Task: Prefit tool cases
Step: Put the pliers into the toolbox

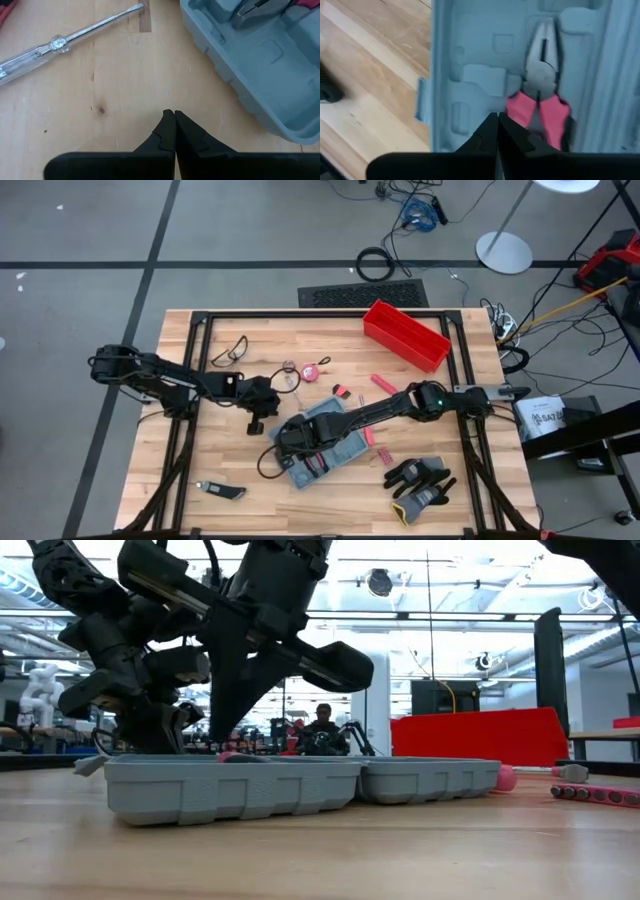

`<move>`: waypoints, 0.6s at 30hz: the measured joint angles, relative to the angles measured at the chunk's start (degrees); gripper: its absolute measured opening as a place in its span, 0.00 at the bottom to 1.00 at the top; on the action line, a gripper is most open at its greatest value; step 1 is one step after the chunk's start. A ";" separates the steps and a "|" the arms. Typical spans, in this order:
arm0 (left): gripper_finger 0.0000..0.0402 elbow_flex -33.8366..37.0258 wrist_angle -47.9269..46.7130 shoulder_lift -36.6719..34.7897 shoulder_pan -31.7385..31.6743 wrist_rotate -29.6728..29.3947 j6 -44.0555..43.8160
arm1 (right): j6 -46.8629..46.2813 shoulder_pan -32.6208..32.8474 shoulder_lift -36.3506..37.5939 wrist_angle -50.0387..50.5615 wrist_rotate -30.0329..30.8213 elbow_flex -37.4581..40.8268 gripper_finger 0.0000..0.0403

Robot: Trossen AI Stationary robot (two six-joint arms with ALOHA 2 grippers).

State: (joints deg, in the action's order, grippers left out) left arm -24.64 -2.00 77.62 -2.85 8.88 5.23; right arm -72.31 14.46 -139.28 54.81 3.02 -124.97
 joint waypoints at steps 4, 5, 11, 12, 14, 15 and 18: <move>0.00 0.00 0.00 -0.01 0.00 0.00 0.00 | -0.36 0.00 -0.02 1.07 -0.04 0.00 0.00; 0.00 0.00 0.00 0.00 0.00 0.00 0.00 | -0.36 0.00 -0.02 1.07 -0.06 0.00 0.00; 0.00 0.00 0.02 0.00 0.00 0.00 0.02 | -0.31 -0.14 -2.26 0.19 -2.14 -0.12 0.00; 0.00 0.00 0.00 0.00 -0.01 0.01 0.02 | -0.28 -0.18 -2.83 -0.20 -2.99 -0.18 0.00; 0.00 0.00 0.02 -0.02 0.00 0.00 0.02 | 0.33 -0.29 -3.88 -1.08 -4.96 -0.36 0.00; 0.00 0.00 0.01 -0.02 0.00 0.00 0.03 | 0.71 -0.37 -4.26 -1.37 -5.67 -0.35 0.00; 0.00 0.00 0.00 0.00 -0.01 0.00 0.02 | 1.11 -0.40 -4.50 -1.92 -5.91 -0.33 0.00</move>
State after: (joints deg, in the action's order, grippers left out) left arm -24.64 -2.00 77.62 -2.86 8.88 5.26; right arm -71.19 14.06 -143.78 52.88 -2.89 -125.29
